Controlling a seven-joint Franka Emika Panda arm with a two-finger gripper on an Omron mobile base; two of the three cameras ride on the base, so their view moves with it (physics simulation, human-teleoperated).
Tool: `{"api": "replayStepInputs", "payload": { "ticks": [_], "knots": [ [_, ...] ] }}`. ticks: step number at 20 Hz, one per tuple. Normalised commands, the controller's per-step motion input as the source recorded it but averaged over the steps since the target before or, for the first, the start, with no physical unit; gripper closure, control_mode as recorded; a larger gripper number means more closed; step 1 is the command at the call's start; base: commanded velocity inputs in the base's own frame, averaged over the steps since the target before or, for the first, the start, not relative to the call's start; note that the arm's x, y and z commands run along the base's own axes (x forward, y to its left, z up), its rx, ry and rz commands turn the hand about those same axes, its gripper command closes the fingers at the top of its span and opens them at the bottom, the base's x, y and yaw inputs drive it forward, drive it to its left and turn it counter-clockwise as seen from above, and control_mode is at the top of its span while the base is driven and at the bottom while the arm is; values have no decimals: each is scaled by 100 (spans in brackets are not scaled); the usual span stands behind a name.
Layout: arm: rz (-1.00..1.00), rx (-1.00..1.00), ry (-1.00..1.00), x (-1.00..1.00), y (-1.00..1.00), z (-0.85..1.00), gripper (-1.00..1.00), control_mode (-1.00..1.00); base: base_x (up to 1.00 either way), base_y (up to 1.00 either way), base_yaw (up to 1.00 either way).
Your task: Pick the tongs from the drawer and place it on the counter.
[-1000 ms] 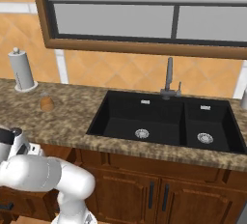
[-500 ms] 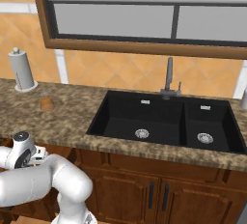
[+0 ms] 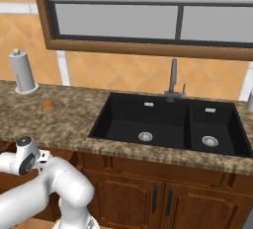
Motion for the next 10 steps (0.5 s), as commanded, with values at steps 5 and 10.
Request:
{"api": "replayStepInputs", "payload": {
  "ticks": [5, 10],
  "knots": [
    [12, -6, 14, -79, 1, -52, 100, -100, 0, 0, 0],
    [20, 0, 25, -86, 0, -21, 100, -100, 0, 0, 0]
  ]
}}
